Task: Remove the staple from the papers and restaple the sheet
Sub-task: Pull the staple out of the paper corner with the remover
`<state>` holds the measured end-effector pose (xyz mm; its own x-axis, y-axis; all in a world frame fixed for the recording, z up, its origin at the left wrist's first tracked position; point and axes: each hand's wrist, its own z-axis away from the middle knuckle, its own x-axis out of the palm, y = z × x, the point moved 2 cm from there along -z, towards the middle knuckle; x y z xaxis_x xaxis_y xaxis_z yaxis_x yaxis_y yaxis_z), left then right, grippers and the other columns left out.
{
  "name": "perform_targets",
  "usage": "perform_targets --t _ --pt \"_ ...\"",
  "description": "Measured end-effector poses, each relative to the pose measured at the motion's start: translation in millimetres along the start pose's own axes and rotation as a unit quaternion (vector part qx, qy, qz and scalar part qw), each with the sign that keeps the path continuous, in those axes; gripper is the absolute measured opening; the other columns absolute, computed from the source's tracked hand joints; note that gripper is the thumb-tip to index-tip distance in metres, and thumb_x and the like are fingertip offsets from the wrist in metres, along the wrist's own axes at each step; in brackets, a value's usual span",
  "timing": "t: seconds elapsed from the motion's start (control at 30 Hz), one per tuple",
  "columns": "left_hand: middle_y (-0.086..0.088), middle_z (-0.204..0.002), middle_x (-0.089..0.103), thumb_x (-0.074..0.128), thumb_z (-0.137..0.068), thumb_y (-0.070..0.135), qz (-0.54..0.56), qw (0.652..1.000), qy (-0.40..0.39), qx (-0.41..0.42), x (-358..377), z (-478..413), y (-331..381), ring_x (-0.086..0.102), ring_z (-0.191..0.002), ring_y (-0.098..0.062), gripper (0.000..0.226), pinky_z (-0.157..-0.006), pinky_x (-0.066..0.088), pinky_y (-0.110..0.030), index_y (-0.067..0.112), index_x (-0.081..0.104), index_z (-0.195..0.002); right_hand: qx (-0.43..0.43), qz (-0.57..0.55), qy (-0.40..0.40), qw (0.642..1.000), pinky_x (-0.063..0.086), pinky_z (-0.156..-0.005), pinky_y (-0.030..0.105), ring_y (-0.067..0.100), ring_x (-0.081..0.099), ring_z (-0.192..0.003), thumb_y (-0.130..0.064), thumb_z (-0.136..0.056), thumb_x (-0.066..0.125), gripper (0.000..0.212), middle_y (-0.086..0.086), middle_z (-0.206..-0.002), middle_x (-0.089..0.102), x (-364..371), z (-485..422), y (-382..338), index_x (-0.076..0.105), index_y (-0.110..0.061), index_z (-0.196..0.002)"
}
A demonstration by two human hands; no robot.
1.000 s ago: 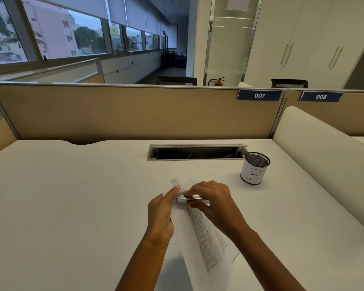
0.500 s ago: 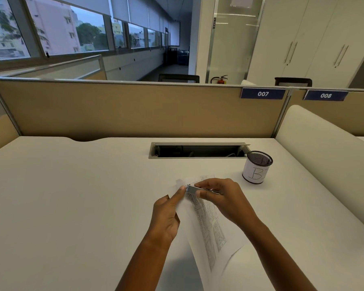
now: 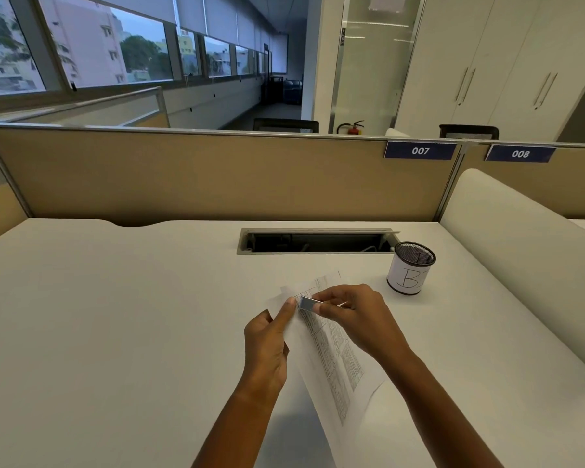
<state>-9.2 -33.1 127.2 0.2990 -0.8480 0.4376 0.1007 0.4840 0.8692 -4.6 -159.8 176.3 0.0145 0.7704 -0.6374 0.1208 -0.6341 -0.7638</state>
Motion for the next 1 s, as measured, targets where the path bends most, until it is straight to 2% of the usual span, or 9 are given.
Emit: perform_targets --t 0.13,0.37,0.53,0.67,0.83,0.9,1.0 --pt "-0.003 -0.076 0.065 0.061 -0.08 0.018 -0.01 1.0 0.005 0.011 0.4 -0.2 0.3 0.062 -0.069 -0.02 0.009 -0.05 0.055 -0.023 0.022 0.062 -0.072 -0.006 0.0 0.009 1.0 0.048 -0.081 0.033 0.012 0.058 -0.084 -0.028 -0.082 0.065 0.021 0.003 -0.1 0.073 0.6 0.3 -1.8 0.071 -0.019 -0.1" --pt "-0.002 -0.072 0.064 0.06 -0.081 0.016 -0.001 1.0 0.016 0.018 1.2 1.9 0.5 0.06 -0.067 -0.02 0.013 -0.039 0.051 -0.014 0.022 0.062 -0.07 -0.013 0.015 0.007 1.0 0.048 -0.09 0.037 0.013 0.059 -0.092 -0.025 -0.084 0.063 0.022 0.003 -0.107 0.072 4.4 -0.5 -3.6 0.07 -0.017 -0.103" --pt "-0.003 -0.075 0.063 0.061 -0.081 0.018 -0.014 1.0 0.022 0.008 4.0 -1.1 3.3 0.061 -0.067 -0.021 0.008 -0.05 0.052 -0.023 0.02 0.06 -0.073 -0.033 0.035 0.0 0.999 0.049 -0.095 0.041 0.02 0.063 -0.1 -0.022 -0.087 0.06 0.023 0.006 -0.111 0.071 5.1 -2.2 -5.9 0.068 -0.015 -0.107" --pt "-0.006 -0.072 0.063 0.061 -0.081 0.02 -0.019 0.999 0.028 0.003 4.3 -2.3 7.2 0.06 -0.065 -0.022 0.012 -0.051 0.05 -0.027 0.019 0.06 -0.069 -0.073 0.042 0.006 0.996 0.046 -0.096 0.046 0.017 0.063 -0.099 -0.022 -0.086 0.061 0.022 0.003 -0.107 0.072 5.8 -0.8 -6.0 0.069 -0.017 -0.105" --pt "-0.005 -0.064 0.062 0.062 -0.081 0.016 -0.021 0.999 0.037 0.01 3.6 -1.0 11.1 0.059 -0.059 -0.022 0.019 -0.047 0.05 -0.025 0.018 0.062 -0.062 -0.124 0.053 0.025 0.991 0.047 -0.091 0.043 0.008 0.061 -0.093 -0.021 -0.085 0.061 0.021 -0.001 -0.104 0.074 8.3 0.4 -4.1 0.069 -0.019 -0.105" --pt "-0.005 -0.062 0.062 0.062 -0.08 0.016 -0.027 0.999 0.043 0.01 3.3 -1.1 11.8 0.058 -0.057 -0.021 0.02 -0.044 0.05 -0.023 0.017 0.061 -0.06 -0.142 0.063 0.033 0.987 0.046 -0.088 0.036 0.007 0.058 -0.092 -0.021 -0.085 0.061 0.021 -0.001 -0.104 0.074 9.7 0.0 -2.9 0.069 -0.019 -0.105" --pt "-0.006 -0.065 0.06 0.062 -0.081 0.018 -0.044 0.998 0.046 0.006 3.4 -1.2 11.4 0.057 -0.058 -0.022 0.019 -0.049 0.047 -0.027 0.017 0.059 -0.062 -0.172 0.078 0.043 0.981 0.039 -0.077 0.022 0.003 0.052 -0.086 -0.019 -0.085 0.061 0.022 0.001 -0.104 0.074 12.3 -0.9 0.0 0.069 -0.018 -0.106"
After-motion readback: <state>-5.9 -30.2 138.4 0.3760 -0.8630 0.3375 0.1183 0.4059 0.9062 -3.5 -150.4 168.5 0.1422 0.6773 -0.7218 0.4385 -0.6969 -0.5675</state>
